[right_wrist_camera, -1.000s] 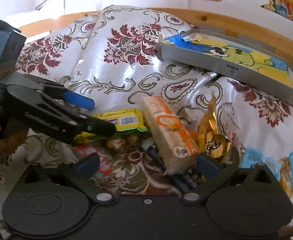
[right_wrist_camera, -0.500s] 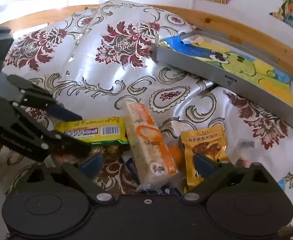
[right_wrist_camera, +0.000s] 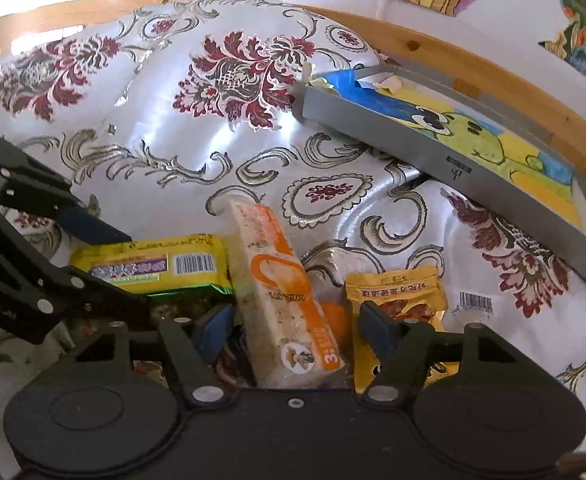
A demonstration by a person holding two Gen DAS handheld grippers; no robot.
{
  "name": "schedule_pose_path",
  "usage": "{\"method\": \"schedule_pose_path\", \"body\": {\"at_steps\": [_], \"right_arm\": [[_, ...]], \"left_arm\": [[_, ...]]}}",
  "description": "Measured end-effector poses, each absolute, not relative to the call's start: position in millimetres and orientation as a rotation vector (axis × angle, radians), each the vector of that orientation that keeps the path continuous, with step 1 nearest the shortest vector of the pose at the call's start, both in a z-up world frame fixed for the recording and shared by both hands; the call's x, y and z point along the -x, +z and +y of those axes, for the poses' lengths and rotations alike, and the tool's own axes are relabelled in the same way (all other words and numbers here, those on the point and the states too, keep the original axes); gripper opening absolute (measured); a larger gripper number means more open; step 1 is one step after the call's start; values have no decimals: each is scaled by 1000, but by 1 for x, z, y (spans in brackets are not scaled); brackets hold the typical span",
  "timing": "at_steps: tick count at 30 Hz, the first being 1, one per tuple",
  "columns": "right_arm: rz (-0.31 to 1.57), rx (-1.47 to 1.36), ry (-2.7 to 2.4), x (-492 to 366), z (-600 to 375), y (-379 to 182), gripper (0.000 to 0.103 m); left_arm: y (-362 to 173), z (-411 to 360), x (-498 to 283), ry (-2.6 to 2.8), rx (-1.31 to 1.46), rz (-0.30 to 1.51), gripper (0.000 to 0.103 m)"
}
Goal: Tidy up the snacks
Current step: 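Close left tool on yellow wafer pack while right tool grips rice bar, then carry wafer pack with left tool while right tool carries rice bar to tray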
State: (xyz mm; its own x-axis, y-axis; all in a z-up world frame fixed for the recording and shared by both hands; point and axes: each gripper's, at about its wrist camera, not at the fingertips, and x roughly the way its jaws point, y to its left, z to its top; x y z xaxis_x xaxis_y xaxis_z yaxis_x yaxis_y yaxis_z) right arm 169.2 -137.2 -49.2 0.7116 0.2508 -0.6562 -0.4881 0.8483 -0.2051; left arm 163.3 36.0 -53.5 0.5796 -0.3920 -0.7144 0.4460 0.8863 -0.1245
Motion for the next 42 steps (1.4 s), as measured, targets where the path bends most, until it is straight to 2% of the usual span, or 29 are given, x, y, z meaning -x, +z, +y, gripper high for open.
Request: {"method": "schedule_pose_path", "body": {"at_steps": [3,11,29,42], "right_arm": [[656,412,415,-169,-134,-51,71],[627,464,420,-161,-126,-51,51],[541,583,353,-124,-129,-47,42],[410,805,324,-94,-127,-49,40]], "left_arm": [[-55,33,-162,-486,-99,813,62],[-55,33,-162,-473,-103,820,56],[-43,30,-147,-445,31,849,53],[-41,28,-137,-425,99,806,53]]}}
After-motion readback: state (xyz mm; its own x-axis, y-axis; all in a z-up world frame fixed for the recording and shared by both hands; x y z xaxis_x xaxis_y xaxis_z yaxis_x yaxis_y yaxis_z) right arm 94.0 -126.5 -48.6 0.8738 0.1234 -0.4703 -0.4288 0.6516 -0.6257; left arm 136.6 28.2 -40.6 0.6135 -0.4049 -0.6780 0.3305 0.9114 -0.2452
